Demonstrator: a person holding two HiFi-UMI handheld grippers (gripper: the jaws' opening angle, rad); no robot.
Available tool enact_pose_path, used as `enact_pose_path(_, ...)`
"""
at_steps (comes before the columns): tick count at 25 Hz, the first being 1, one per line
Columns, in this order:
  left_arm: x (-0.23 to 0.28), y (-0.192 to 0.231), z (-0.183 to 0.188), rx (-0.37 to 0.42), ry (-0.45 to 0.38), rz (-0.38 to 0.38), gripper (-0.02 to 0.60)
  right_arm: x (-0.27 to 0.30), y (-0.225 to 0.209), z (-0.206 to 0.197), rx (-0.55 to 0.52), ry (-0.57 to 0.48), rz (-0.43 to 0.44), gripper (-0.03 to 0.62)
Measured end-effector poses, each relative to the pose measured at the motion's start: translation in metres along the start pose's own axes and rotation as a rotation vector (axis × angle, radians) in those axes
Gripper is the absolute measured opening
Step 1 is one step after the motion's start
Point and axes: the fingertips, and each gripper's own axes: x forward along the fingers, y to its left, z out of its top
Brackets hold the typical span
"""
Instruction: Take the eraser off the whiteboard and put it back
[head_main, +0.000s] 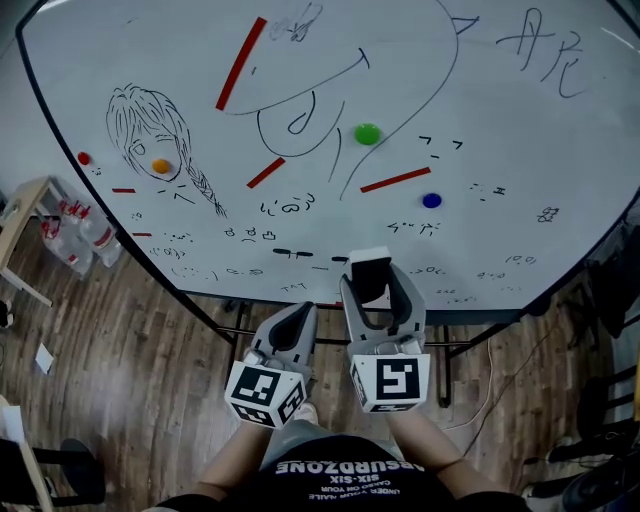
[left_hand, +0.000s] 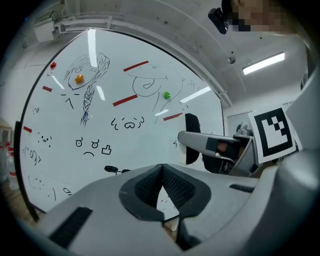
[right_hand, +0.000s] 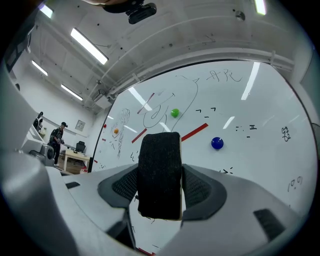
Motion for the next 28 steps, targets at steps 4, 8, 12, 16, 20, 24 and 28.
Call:
enact_pose_path(4, 0.003, 0.007, -0.001, 0.000, 0.008, -0.019, 0.006, 0.010, 0.002, 0.000, -0.006, -0.007, -0.014, 0.249)
enact_pose_path(8, 0.006, 0.017, -0.002, 0.006, 0.017, -0.037, 0.006, 0.021, 0.002, -0.005, -0.007, 0.002, -0.043, 0.249)
enact_pose_path(12, 0.008, 0.029, -0.003, 0.012, 0.026, -0.054, 0.006, 0.031, 0.001, -0.012, -0.001, 0.011, -0.076, 0.249)
enact_pose_path(16, 0.010, 0.042, -0.007, 0.013, 0.036, -0.063, 0.006, 0.039, -0.001, -0.016, 0.000, 0.016, -0.109, 0.249)
enact_pose_path(20, 0.012, 0.052, -0.008, 0.016, 0.040, -0.077, 0.006, 0.049, -0.002, -0.018, -0.006, 0.012, -0.130, 0.249)
enact_pose_path(24, 0.016, 0.060, -0.009, 0.012, 0.042, -0.089, 0.006, 0.057, -0.004, -0.023, -0.006, 0.026, -0.154, 0.250)
enact_pose_path(28, 0.022, 0.063, -0.012, 0.007, 0.048, -0.107, 0.006, 0.064, -0.008, -0.029, -0.006, 0.043, -0.170, 0.250)
